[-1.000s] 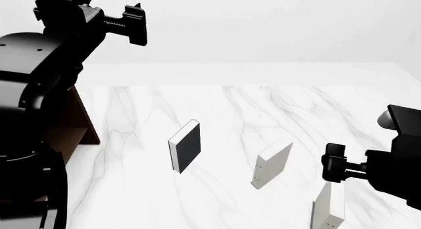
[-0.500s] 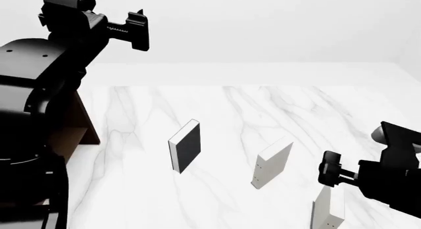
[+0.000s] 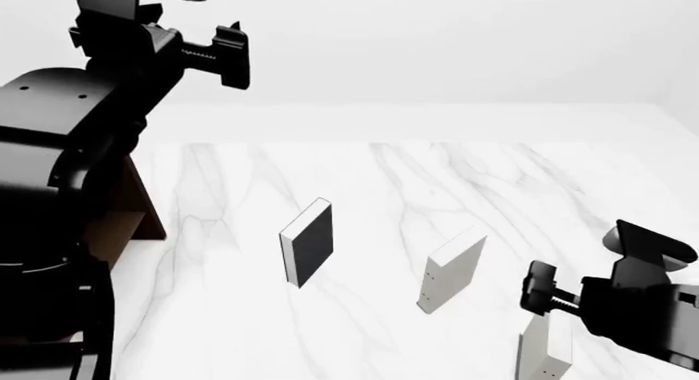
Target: Pick up the book on the right and place it under the cabinet shelf.
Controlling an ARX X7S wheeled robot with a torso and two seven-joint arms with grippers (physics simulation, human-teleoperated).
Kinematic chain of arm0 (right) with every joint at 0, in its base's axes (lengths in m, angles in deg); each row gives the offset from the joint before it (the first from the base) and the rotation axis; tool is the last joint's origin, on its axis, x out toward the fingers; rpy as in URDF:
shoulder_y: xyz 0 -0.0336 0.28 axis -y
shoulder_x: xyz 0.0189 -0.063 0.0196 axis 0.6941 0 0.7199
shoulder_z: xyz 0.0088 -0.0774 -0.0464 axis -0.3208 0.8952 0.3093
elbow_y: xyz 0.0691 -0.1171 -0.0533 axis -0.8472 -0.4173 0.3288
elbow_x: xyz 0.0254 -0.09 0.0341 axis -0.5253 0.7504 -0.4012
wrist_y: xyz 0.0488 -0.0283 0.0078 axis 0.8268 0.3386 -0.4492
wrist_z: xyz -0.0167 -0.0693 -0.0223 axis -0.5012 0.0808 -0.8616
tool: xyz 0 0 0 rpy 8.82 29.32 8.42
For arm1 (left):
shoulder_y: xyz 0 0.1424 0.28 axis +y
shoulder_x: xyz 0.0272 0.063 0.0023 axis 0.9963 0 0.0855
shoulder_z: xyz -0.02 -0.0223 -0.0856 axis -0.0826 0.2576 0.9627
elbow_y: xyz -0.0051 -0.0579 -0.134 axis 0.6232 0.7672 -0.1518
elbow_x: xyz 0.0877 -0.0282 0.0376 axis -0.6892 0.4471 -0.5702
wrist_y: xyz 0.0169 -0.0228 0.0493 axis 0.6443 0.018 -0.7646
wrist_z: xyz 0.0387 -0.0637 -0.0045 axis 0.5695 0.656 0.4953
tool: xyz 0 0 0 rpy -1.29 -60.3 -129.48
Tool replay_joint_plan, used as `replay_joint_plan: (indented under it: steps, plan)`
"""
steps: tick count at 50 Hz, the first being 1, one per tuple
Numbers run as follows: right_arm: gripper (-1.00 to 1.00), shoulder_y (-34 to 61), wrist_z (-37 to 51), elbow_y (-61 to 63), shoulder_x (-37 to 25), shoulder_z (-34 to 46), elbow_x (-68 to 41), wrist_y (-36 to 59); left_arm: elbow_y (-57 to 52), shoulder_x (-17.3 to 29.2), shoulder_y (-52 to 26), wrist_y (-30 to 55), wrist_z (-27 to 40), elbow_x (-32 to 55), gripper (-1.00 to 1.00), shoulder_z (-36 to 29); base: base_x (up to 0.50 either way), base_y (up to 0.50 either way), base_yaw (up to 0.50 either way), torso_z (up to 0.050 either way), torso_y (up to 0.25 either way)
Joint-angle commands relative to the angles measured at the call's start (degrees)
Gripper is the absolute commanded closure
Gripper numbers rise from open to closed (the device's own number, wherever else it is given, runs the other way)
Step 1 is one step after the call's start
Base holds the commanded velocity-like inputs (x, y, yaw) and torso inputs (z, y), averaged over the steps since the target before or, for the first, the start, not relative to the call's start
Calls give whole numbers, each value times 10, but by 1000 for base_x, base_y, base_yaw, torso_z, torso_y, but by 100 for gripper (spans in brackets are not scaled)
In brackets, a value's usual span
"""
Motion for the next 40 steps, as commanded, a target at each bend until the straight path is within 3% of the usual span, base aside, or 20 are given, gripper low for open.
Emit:
replay_joint_plan:
  steps: [1,28,29,40]
  plan:
    - [-100,3,-48,-33,14,26,55,-20,-1,2,4,0,1,2,-100,-2,0,0,0,0,0]
    - [-100,-10,-76,-69,28,46,88,-48,-9,6,11,2,4,7,-100,-5,0,0,0,0,0]
    - [100,-11,-75,-67,28,45,87,-47,-10,7,12,2,4,7,-100,-5,0,0,0,0,0]
    - [100,-19,-55,-41,16,29,53,-34,-26,10,19,5,2,13,-100,-5,0,0,0,0,0]
